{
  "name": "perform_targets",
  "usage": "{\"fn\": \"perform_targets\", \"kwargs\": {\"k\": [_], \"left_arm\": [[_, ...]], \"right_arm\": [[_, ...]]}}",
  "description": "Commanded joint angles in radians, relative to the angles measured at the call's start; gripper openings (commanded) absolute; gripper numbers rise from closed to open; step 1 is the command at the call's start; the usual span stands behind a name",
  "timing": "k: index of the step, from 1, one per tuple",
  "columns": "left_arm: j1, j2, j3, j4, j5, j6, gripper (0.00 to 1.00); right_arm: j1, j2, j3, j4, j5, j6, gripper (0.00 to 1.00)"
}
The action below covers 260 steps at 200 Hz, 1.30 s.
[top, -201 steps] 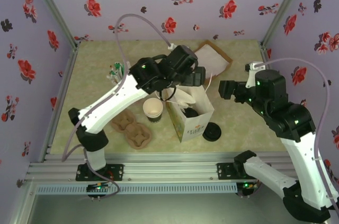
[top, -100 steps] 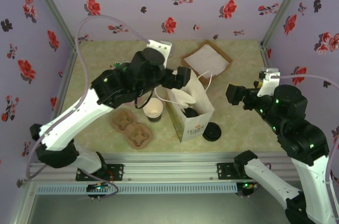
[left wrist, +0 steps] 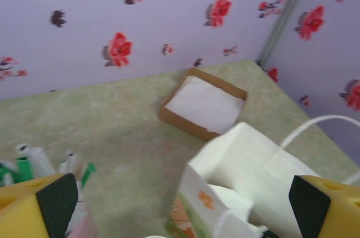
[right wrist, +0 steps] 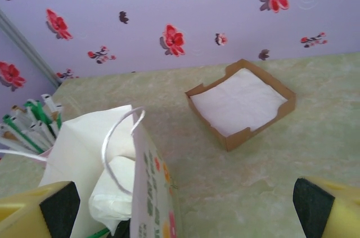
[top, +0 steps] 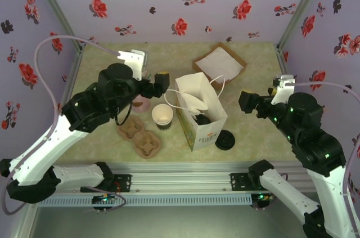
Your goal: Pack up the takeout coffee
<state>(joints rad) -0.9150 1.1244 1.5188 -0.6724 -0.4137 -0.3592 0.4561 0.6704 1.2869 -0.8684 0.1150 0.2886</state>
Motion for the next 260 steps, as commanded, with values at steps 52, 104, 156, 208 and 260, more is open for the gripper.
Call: {"fn": "perform_targets", "kwargs": {"k": [52, 104, 156, 208, 260], "left_arm": [[0.433, -0.122, -0.217, 0.03, 0.202, -0.061, 0.99], [0.804, -0.139, -0.414, 0.107, 0.436, -0.18, 1.0], [1.027, -0.14, -0.638, 0.243, 0.465, -0.231, 0.99], [1.147, -0.12, -0.88, 0.466, 0.463, -0.241, 0.99], [1.191, -0.066, -0.998, 0.614, 0.413, -0.139, 0.99]], "right_arm": [[-0.018, 0.125, -0.01, 0.027, 0.255, -0.024, 0.99], [-0.142, 0.194, -0.057, 0.043, 0.285, 0.0, 0.99], [-0.314, 0.193, -0.197, 0.129, 0.226, 0.036, 0.99], [-0.455, 0.138, -0.398, 0.301, 0.184, 0.075, 0.99], [-0.465, 0.076, -0.622, 0.51, 0.213, 0.056, 0.99]]}}
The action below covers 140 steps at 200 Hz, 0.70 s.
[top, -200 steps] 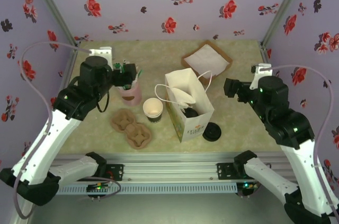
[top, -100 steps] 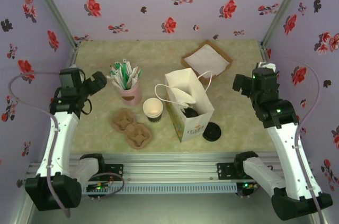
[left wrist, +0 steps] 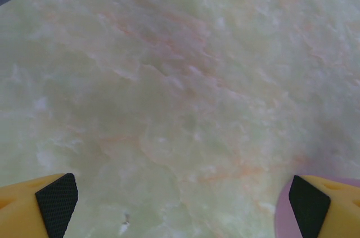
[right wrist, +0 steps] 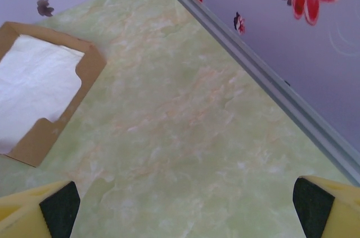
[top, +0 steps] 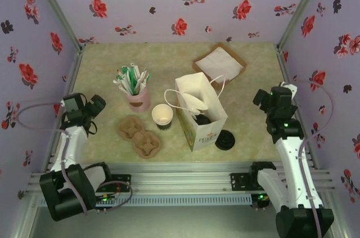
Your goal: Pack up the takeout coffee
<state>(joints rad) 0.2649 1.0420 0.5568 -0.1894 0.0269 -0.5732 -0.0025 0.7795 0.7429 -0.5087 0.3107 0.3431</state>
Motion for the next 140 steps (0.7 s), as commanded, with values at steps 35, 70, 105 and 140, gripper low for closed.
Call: {"fn": "perform_targets", "kwargs": {"k": [35, 70, 105, 140], "left_arm": [[0.011, 0.061, -0.057, 0.196, -0.037, 0.152, 0.99], [0.011, 0.109, -0.132, 0.408, -0.022, 0.239, 0.99], [0.01, 0.183, -0.192, 0.644, 0.01, 0.266, 0.99], [0.004, 0.28, -0.183, 0.798, 0.049, 0.262, 0.99]], "right_arm": [[-0.007, -0.072, -0.222, 0.309, 0.013, -0.028, 0.99], [-0.007, -0.061, -0.319, 0.427, 0.049, -0.024, 0.99], [-0.007, -0.002, -0.402, 0.592, 0.088, -0.022, 0.99], [-0.007, 0.133, -0.444, 0.779, 0.107, -0.013, 0.99]]}}
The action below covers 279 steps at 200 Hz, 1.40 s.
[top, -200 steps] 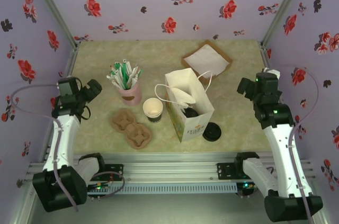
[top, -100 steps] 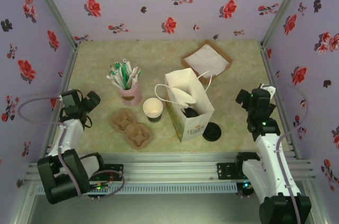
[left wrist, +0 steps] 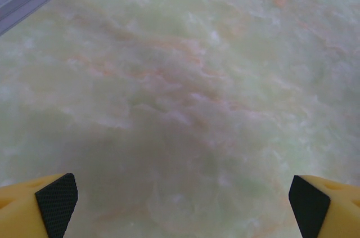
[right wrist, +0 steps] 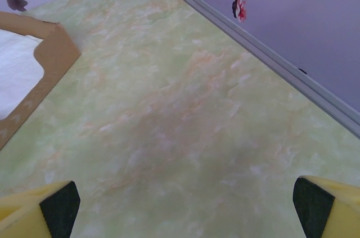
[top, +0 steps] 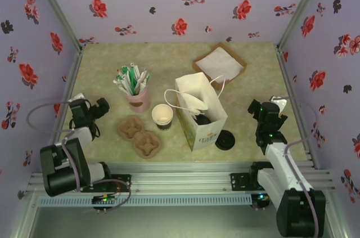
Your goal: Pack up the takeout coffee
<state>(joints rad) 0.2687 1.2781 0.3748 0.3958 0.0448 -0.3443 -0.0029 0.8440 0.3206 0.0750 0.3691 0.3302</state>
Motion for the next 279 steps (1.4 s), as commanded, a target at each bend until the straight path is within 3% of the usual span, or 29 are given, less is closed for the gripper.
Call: {"fn": "perform_targets", "kwargs": {"k": [1, 22, 50, 123, 138, 166, 182, 206, 217, 229, 279], "left_arm": [[0.0, 0.046, -0.001, 0.219, 0.032, 0.033, 0.99], [-0.003, 0.102, 0.004, 0.316, 0.052, 0.034, 0.99], [-0.015, 0.129, 0.044, 0.28, 0.063, 0.062, 0.99], [-0.102, 0.153, 0.028, 0.366, 0.001, 0.168, 0.99], [-0.113, 0.15, 0.017, 0.384, -0.002, 0.185, 0.99], [-0.132, 0.149, -0.005, 0.419, -0.005, 0.204, 0.99], [-0.144, 0.15, -0.064, 0.526, 0.006, 0.225, 0.99], [-0.159, 0.288, -0.168, 0.852, 0.027, 0.241, 0.99], [-0.154, 0.258, -0.145, 0.758, 0.031, 0.243, 0.99], [-0.161, 0.266, -0.106, 0.709, 0.057, 0.261, 0.99], [-0.201, 0.262, 0.009, 0.503, 0.036, 0.306, 0.99]], "right_arm": [[-0.006, 0.074, -0.022, 0.201, 0.049, 0.0, 0.99], [-0.006, 0.175, -0.025, 0.301, 0.066, -0.017, 0.99], [-0.006, 0.321, -0.003, 0.41, 0.075, -0.044, 0.99], [-0.005, 0.535, 0.087, 0.575, -0.029, -0.136, 0.99], [-0.005, 0.592, 0.052, 0.707, -0.051, -0.153, 0.99], [0.043, 0.632, 0.056, 0.744, -0.063, -0.217, 0.99], [0.058, 0.639, 0.061, 0.741, -0.064, -0.235, 0.99], [0.069, 0.719, 0.03, 0.884, -0.099, -0.277, 0.99], [0.07, 0.681, 0.048, 0.789, -0.1, -0.261, 0.99], [0.07, 0.709, 0.033, 0.863, -0.102, -0.275, 0.99], [0.047, 0.705, 0.075, 0.768, -0.135, -0.247, 0.99]]}}
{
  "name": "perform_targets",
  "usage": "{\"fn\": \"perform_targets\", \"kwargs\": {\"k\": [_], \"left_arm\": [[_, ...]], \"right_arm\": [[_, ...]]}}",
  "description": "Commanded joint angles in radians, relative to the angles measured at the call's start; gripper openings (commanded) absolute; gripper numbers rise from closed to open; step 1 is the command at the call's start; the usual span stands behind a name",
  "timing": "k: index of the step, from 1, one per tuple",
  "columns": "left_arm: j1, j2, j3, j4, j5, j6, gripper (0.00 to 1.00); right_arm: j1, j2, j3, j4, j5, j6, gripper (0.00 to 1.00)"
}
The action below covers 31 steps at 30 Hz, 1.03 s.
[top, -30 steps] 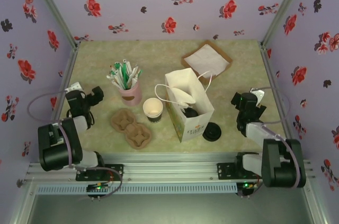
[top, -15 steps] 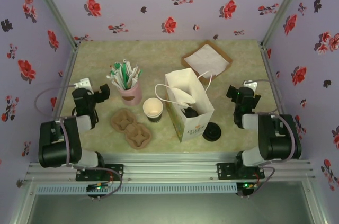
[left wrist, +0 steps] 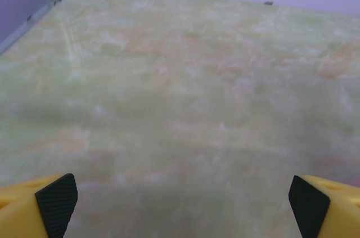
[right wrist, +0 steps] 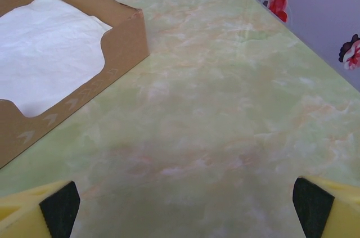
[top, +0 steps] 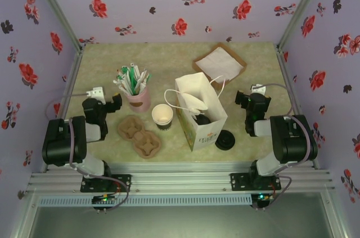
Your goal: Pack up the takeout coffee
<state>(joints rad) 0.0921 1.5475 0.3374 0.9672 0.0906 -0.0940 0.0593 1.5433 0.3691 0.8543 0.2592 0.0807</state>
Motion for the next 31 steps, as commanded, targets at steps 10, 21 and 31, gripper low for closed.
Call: {"fn": "perform_targets", "kwargs": {"k": [10, 21, 31], "left_arm": [[-0.043, -0.008, 0.056, -0.091, -0.044, 0.056, 0.99], [-0.043, -0.009, 0.056, -0.089, -0.044, 0.056, 0.99], [-0.043, -0.008, 0.056, -0.089, -0.043, 0.056, 0.99]], "right_arm": [[-0.033, 0.002, 0.028, -0.018, -0.049, 0.013, 0.99], [-0.033, 0.001, 0.028, -0.017, -0.052, 0.013, 0.99], [-0.035, 0.001, 0.032, -0.023, -0.067, 0.008, 0.99]]}}
